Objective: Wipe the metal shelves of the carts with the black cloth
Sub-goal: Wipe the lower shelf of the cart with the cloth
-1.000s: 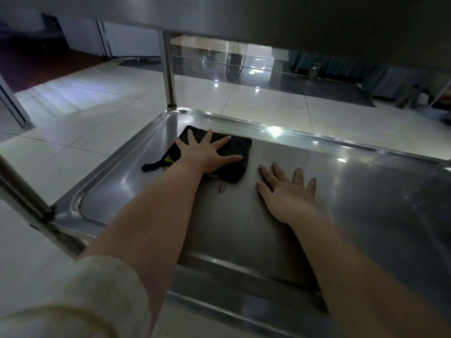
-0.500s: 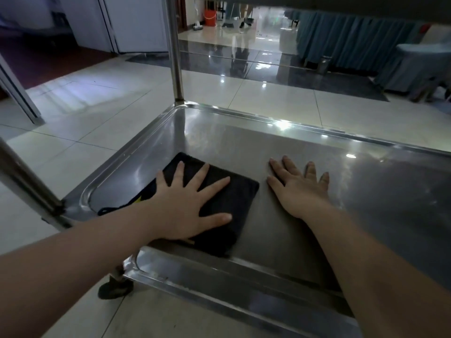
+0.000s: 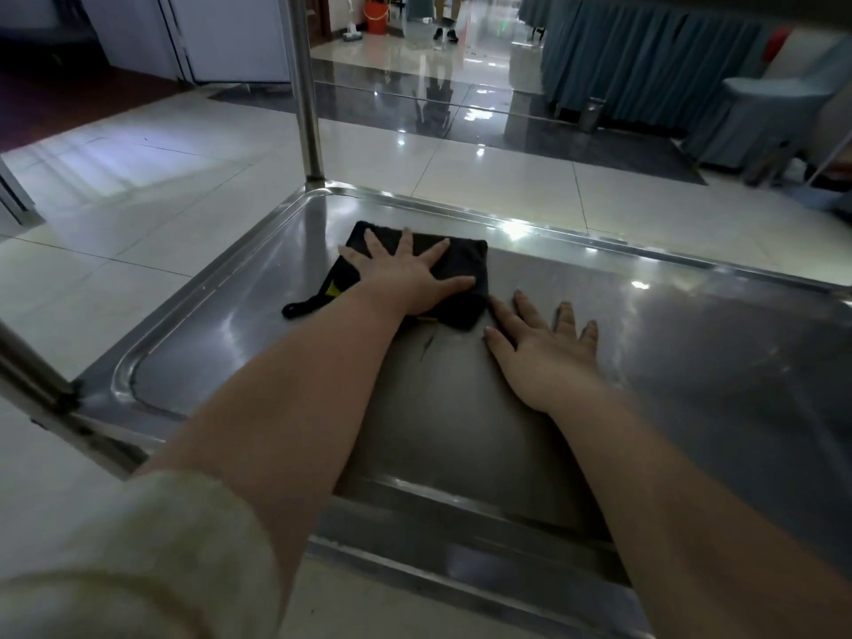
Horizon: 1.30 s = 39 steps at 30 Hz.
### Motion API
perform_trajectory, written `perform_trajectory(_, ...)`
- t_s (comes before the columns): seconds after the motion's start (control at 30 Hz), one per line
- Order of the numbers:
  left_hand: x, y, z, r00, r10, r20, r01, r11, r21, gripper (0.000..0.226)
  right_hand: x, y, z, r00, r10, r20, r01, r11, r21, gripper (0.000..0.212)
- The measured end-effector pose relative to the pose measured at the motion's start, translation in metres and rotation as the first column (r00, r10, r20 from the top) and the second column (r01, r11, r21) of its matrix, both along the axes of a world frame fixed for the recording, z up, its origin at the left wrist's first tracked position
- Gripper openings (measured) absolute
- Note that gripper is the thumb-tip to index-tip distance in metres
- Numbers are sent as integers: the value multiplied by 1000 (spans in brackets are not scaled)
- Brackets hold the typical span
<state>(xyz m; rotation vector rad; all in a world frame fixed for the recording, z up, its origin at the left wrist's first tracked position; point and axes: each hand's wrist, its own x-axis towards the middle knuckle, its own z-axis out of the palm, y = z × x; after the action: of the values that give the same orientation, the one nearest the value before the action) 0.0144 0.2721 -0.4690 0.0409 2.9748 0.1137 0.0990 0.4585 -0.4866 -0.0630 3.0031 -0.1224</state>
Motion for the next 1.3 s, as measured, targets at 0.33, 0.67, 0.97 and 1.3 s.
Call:
perform_trajectory(0.33, 72, -15, 0, 992, -113, 56, 114, 993, -15, 83, -4, 6, 2, 999, 0, 41, 1, 999, -34, 56)
perform_trajectory(0.67, 197, -38, -5, 987, -150, 56, 150, 989, 8, 96, 9, 9, 6, 998, 30, 55, -28, 999, -31, 57)
perform_trajectory(0.97, 170, -117, 1, 999, 37, 35, -39, 998, 51, 92, 9, 9, 10, 996, 12, 86, -12, 1000, -7, 57)
perform_trajectory(1.3, 175, -111, 2, 998, 29, 55, -32, 999, 39, 94, 9, -89, 9, 992, 119, 29, -117, 990, -83, 55)
